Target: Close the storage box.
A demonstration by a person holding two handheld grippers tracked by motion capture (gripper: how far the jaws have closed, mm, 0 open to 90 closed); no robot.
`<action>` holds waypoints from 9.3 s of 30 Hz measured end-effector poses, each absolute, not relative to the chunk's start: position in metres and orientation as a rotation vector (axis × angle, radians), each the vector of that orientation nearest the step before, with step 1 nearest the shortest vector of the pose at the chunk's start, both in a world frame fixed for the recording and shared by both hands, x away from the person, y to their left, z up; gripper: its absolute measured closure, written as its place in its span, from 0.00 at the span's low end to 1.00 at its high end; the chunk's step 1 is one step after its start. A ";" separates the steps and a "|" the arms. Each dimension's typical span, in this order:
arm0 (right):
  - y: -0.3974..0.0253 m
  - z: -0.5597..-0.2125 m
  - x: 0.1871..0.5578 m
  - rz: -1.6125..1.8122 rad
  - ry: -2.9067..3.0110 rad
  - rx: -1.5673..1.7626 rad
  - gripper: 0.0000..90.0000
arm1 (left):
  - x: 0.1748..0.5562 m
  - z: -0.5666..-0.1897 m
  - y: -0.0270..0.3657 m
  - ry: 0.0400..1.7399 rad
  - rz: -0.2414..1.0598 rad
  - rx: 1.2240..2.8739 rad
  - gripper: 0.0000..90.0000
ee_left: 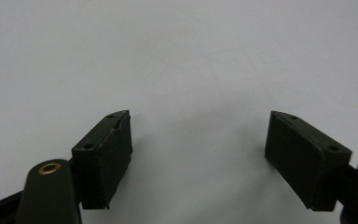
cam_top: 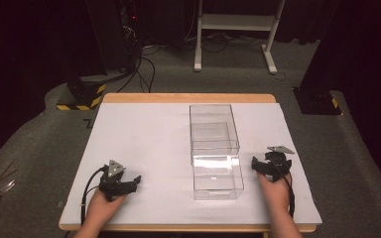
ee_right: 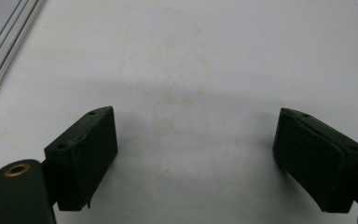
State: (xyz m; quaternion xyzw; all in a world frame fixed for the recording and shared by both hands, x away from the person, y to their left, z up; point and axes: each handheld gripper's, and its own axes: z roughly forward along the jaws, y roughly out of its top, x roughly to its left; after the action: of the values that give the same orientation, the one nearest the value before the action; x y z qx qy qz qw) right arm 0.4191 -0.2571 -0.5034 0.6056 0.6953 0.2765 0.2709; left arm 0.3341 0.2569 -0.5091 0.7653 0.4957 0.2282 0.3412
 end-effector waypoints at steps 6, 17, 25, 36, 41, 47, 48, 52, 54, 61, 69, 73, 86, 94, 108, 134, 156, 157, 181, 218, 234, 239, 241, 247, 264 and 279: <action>-0.258 -0.503 0.420 0.754 1.875 1.645 0.16 | 0.334 -0.509 0.257 1.289 0.597 1.991 0.26; -0.258 -0.503 0.421 0.742 1.871 1.661 0.13 | 0.335 -0.509 0.257 1.288 0.587 1.994 0.26; -0.260 -0.501 0.418 0.739 1.889 1.656 0.16 | 0.335 -0.509 0.257 1.278 0.571 1.998 0.22; -0.260 -0.487 0.389 0.926 1.909 1.546 0.15 | 0.335 -0.509 0.257 1.277 0.568 2.002 0.22; -0.259 -0.480 0.379 0.976 1.904 1.497 0.15 | 0.336 -0.509 0.258 1.276 0.558 1.999 0.21; -0.256 -0.475 0.366 1.044 1.913 1.472 0.15 | 0.336 -0.509 0.257 1.274 0.570 2.006 0.21; -0.255 -0.471 0.361 1.059 1.912 1.453 0.15 | 0.336 -0.509 0.257 1.273 0.571 2.006 0.21; -0.256 -0.467 0.354 1.086 1.918 1.424 0.15 | 0.335 -0.509 0.257 1.274 0.573 2.006 0.21; -0.256 -0.465 0.348 1.114 1.911 1.389 0.15 | 0.335 -0.509 0.257 1.273 0.572 2.006 0.21; -0.258 -0.460 0.332 1.184 1.868 1.360 0.15 | 0.335 -0.509 0.257 1.274 0.576 2.005 0.21; -0.249 -0.444 0.323 1.232 1.881 1.303 0.15 | 0.335 -0.509 0.257 1.272 0.577 2.008 0.21; -0.244 -0.439 0.317 1.278 1.903 1.273 0.15 | 0.335 -0.509 0.257 1.272 0.576 2.008 0.21; -0.241 -0.436 0.297 1.400 1.913 1.239 0.16 | 0.335 -0.509 0.256 1.273 0.578 2.006 0.21; -0.237 -0.441 0.288 1.412 1.949 1.233 0.16 | 0.335 -0.509 0.256 1.273 0.577 2.006 0.21; -0.228 -0.448 0.284 1.418 2.012 1.176 0.16 | 0.335 -0.509 0.257 1.272 0.577 2.006 0.21; -0.217 -0.459 0.285 1.374 2.056 1.130 0.17 | 0.335 -0.509 0.257 1.273 0.577 2.007 0.21; -0.218 -0.466 0.294 1.365 2.022 1.177 0.22 | 0.335 -0.509 0.256 1.273 0.577 2.006 0.21; -0.218 -0.466 0.294 1.365 2.022 1.177 0.22 | 0.335 -0.509 0.256 1.273 0.577 2.006 0.21; -0.211 -0.472 0.303 1.348 1.986 1.198 0.21 | 0.335 -0.509 0.257 1.274 0.575 2.008 0.21; -0.198 -0.472 0.335 1.342 1.959 1.237 0.19 | 0.335 -0.509 0.257 1.274 0.575 2.008 0.21; -0.196 -0.472 0.349 1.332 1.953 1.240 0.20 | 0.335 -0.509 0.257 1.274 0.573 2.008 0.21; -0.195 -0.472 0.356 1.325 1.946 1.243 0.20 | 0.336 -0.509 0.257 1.273 0.575 2.008 0.21; -0.195 -0.472 0.358 1.326 1.945 1.245 0.20 | 0.335 -0.509 0.257 1.274 0.573 2.008 0.21; -0.194 -0.472 0.363 1.326 1.939 1.246 0.20 | 0.336 -0.509 0.257 1.272 0.571 2.009 0.21; -0.190 -0.473 0.378 1.316 1.931 1.265 0.20 | 0.336 -0.509 0.257 1.272 0.571 2.009 0.21; -0.186 -0.472 0.392 1.301 1.935 1.271 0.21 | 0.336 -0.509 0.257 1.272 0.571 2.009 0.21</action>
State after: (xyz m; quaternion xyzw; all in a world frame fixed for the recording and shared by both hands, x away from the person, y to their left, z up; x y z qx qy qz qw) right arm 0.3924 -0.1859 -0.4715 0.4644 0.7073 0.4755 0.2405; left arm 0.3356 0.2568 -0.5090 0.7723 0.4890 0.2194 0.3409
